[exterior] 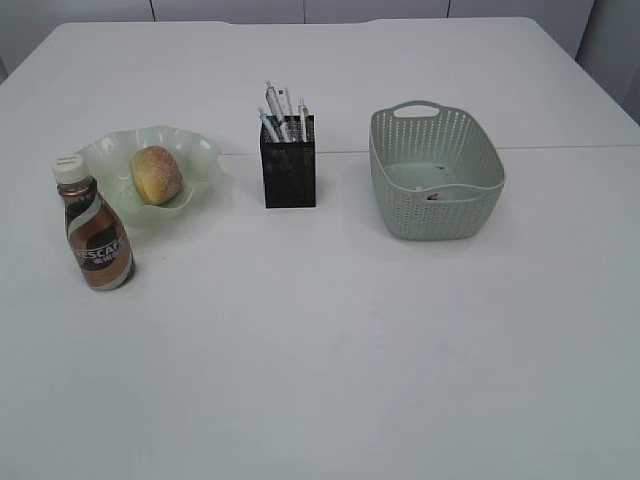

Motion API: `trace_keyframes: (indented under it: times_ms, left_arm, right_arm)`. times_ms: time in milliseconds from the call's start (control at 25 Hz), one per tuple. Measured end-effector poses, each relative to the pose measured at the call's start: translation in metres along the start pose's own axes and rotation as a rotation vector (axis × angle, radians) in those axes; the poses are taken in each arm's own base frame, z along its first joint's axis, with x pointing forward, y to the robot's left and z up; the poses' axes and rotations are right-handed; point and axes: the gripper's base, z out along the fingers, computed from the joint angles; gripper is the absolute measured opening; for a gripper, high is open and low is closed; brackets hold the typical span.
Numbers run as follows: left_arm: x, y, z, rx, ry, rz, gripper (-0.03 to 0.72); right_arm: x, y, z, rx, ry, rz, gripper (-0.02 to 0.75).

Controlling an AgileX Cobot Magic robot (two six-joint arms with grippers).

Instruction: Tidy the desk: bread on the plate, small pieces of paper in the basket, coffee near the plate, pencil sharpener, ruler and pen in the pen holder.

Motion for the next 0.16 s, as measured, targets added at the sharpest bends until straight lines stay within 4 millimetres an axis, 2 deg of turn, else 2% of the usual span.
trace_keyframes:
  times_ms: [160]
  left_arm:
    - [0.0000, 0.0000, 0.0000, 0.000, 0.000, 0.000, 0.488]
  right_arm:
    - [0.0000, 0.0000, 0.0000, 0.000, 0.000, 0.000, 0.459]
